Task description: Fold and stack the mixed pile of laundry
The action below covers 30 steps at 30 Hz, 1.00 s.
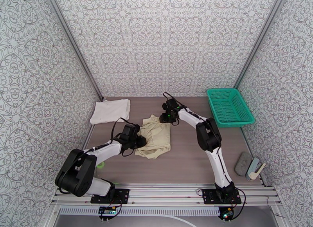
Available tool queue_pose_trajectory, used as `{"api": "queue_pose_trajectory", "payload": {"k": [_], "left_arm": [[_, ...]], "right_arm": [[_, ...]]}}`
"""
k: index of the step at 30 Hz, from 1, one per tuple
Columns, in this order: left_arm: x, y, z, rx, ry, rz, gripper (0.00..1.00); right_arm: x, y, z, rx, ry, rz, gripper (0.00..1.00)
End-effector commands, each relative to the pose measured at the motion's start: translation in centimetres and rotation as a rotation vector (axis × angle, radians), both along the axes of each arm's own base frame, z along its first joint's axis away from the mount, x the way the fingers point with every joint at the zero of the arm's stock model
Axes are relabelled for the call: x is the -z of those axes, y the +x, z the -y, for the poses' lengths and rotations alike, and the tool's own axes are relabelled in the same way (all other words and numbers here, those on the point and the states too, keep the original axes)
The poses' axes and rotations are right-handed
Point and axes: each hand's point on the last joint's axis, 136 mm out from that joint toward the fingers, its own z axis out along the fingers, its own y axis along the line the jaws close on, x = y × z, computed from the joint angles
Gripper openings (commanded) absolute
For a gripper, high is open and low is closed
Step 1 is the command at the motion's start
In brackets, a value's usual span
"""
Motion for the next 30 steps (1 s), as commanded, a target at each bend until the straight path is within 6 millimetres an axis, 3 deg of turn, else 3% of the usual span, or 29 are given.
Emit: {"api": "queue_pose_trajectory", "payload": {"k": [1, 3, 6, 11, 14, 16, 21, 30], "left_arm": [[-6.2, 1.2, -0.4, -0.022, -0.073, 0.131, 0.3], [-8.8, 1.5, -2.3, -0.075, -0.084, 0.17, 0.35], [-9.2, 1.5, -5.9, -0.143, -0.099, 0.147, 0.38], [-6.7, 1.1, -9.4, -0.19, -0.139, 0.032, 0.39], [-5.9, 1.3, -10.6, -0.217, -0.175, 0.025, 0.42], [-5.5, 1.4, -11.0, -0.231, -0.185, 0.02, 0.47], [-3.9, 1.2, -11.3, -0.25, -0.202, -0.016, 0.56], [-2.9, 0.9, -11.9, -0.275, -0.193, -0.044, 0.6]], "right_arm": [[-8.2, -0.6, 0.5, -0.059, 0.044, 0.178, 0.53], [-10.6, -2.5, 0.6, -0.123, 0.036, 0.276, 0.64], [-11.5, -6.3, -0.1, -0.261, -0.039, 0.435, 0.79], [-9.9, -13.4, -3.2, -0.565, -0.074, 0.642, 0.84], [-8.1, -18.2, -5.5, -0.798, -0.06, 0.763, 0.84], [-6.8, -20.3, -6.8, -0.897, -0.077, 0.768, 0.84], [-4.0, -22.6, -10.2, -1.023, -0.164, 0.787, 0.85], [-0.3, -23.0, -13.0, -1.104, -0.337, 0.837, 0.88]]}}
